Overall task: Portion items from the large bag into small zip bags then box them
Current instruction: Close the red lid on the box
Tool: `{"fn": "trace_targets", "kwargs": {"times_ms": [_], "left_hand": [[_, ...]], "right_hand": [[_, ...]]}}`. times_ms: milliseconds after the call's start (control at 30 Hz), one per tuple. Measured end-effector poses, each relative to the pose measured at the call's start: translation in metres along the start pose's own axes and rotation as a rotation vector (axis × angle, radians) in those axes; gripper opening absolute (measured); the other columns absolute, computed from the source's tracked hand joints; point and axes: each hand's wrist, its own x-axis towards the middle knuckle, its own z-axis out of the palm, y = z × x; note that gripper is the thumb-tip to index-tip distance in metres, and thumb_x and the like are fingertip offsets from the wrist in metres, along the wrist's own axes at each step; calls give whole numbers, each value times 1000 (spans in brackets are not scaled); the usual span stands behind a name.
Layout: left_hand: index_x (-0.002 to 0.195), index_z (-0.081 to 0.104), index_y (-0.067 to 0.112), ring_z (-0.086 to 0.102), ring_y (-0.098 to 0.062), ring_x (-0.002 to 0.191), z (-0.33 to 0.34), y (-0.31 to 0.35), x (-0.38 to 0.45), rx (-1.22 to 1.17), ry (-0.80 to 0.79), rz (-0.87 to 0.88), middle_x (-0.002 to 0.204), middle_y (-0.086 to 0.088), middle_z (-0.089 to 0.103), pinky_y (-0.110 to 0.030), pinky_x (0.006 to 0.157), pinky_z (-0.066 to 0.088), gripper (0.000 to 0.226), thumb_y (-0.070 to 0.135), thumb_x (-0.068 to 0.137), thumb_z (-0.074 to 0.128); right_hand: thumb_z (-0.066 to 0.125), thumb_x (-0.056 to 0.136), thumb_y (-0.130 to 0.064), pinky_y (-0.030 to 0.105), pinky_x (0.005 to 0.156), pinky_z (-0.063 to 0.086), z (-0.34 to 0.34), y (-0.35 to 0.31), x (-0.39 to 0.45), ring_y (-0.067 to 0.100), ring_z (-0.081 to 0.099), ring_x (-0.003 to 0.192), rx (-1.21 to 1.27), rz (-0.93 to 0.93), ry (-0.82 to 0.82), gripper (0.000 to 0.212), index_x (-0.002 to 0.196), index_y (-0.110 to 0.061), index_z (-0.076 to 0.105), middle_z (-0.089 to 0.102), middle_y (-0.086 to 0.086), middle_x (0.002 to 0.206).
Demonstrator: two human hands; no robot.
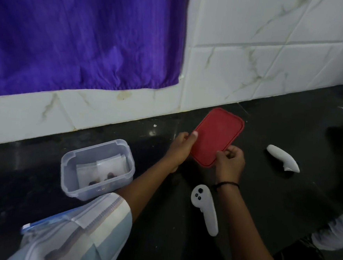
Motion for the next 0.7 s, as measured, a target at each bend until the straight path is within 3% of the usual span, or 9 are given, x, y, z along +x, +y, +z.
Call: {"fn": "trace_targets", "kwargs": {"times_ms": [100,133,233,267,333,400,533,600,700], "left_hand": [[102,66,31,68,4,89,-28,23,-30,-238,-28,41,97,13,71,-18,82,51,54,61,101,21],[106,66,30,69,1,92,-42,28,-40,-326,-18,37,100,11,72,-21,84,51,57,60,102,18],[125,62,19,64,-24,115,-94,26,-71,-563,107,19,120,-7,69,-45,103,46,77,75,91,22],[126,61,16,64,-28,113,-107,25,-79,-650,149,19,120,-11,69,-48,100,49,77,75,90,28],[123,62,15,68,-25,103,-136,16,-96,-736,285,37,113,-12,71,-42,83,57,58,60,98,35],[121,64,14,68,-24,102,-167,1,-112,-720,405,72,112,-12,73,-39,77,58,46,45,104,34],[116,67,9,72,-26,95,-216,-38,-134,-643,607,41,106,-14,75,-41,77,58,53,47,105,32],[100,67,2,70,-26,81,-230,-61,-142,-454,721,34,94,-17,73,-41,72,57,40,35,104,44],[87,65,1,62,-20,70,-239,-83,-150,6,840,53,81,-11,68,-35,65,50,33,28,100,53]], "right_hand": [[65,78,1,27,71,52,18,-35,-43,10,60,77,26,-287,-128,28,96,-19,58,63,-2,88],[66,79,0,22,70,51,24,-44,-59,8,61,77,-8,-392,-179,28,95,-21,58,63,-4,88],[64,81,1,19,74,48,45,-53,-109,11,59,84,-179,-786,-322,23,97,-16,62,62,-1,95],[63,83,1,22,76,49,52,-50,-119,16,59,87,-255,-933,-335,19,98,-11,64,62,3,98],[59,89,-6,28,77,52,69,-39,-138,22,60,88,-358,-1152,-341,13,101,-7,66,64,9,100],[53,94,-11,30,76,52,84,-29,-153,23,59,88,-374,-1287,-395,19,104,-6,68,66,10,101],[48,96,-13,34,75,51,101,-15,-167,26,58,86,-431,-1451,-563,24,103,-7,70,67,9,102],[54,89,-9,36,72,51,109,-9,-169,26,58,85,-475,-1484,-648,21,103,-10,69,66,7,99],[47,83,-10,35,66,51,117,0,-172,27,60,80,-516,-1517,-766,29,99,-11,71,66,6,93]]}}
